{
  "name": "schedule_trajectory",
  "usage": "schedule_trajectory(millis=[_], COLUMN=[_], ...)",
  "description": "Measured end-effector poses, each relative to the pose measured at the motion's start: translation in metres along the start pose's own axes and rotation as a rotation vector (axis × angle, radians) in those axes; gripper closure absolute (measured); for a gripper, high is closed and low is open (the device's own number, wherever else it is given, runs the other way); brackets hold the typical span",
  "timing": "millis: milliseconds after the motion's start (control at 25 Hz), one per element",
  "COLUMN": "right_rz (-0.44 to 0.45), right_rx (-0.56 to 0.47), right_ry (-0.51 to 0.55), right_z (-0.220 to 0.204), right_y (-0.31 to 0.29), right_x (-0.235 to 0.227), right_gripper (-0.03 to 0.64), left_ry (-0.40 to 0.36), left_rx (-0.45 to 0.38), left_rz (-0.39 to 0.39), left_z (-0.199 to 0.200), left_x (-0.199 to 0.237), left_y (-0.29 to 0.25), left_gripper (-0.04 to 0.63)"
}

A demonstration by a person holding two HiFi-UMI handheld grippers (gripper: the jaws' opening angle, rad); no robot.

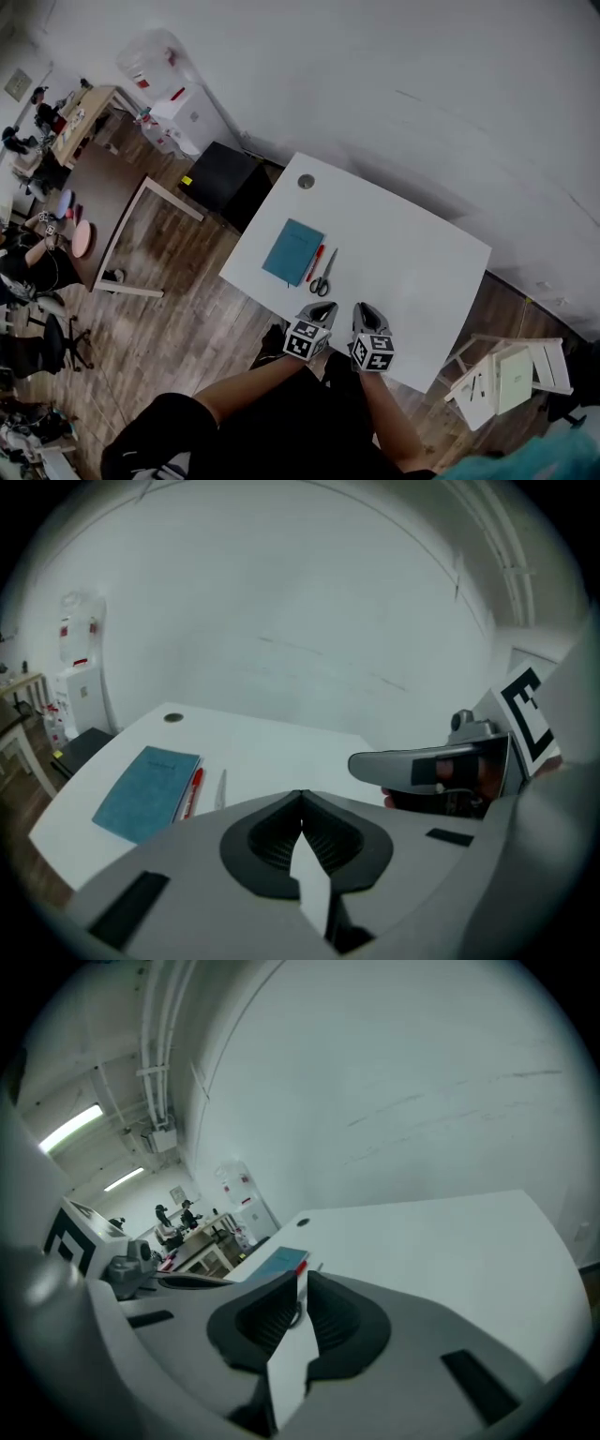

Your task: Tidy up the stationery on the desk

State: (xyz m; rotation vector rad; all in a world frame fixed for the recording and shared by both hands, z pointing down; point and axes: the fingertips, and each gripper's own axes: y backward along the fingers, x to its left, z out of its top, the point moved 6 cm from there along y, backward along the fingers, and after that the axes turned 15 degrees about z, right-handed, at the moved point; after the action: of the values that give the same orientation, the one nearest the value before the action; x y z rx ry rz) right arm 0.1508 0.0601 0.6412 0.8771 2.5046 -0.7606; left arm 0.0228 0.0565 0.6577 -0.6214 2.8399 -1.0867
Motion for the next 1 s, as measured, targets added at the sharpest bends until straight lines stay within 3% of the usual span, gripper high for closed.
schedule_trajectory(millis=[120, 400, 720, 1000], right_rz=[0.013, -0.168, -0.281, -0.279], right_rx=[-0.063, -0.164, -0.235, -0.269], right_ry=[0.047, 0.180, 0.167, 0.234], right_z=[0.016, 0.015, -0.043, -0.051], right_y=[0.020, 0.036, 0.027, 0.036], right_x=[0.032, 0.137, 0.285, 0.365], right_gripper=[0.571, 0.571, 0.577, 0.577], left_ry=[-0.019, -0.062, -0.063, -0.005], left_rx=[-0.112, -0.360, -0.387, -0.450], left_rz=[-0.087, -0.152, -0.192, -0.234], left_z=[0.017, 0.040, -0.021, -0.033], left_x=[-0.014, 0.015, 0.091, 0.117], left_y=[0.032, 0.129, 0.243, 0.317], left_gripper=[0.581, 0.581, 0.581, 0.581])
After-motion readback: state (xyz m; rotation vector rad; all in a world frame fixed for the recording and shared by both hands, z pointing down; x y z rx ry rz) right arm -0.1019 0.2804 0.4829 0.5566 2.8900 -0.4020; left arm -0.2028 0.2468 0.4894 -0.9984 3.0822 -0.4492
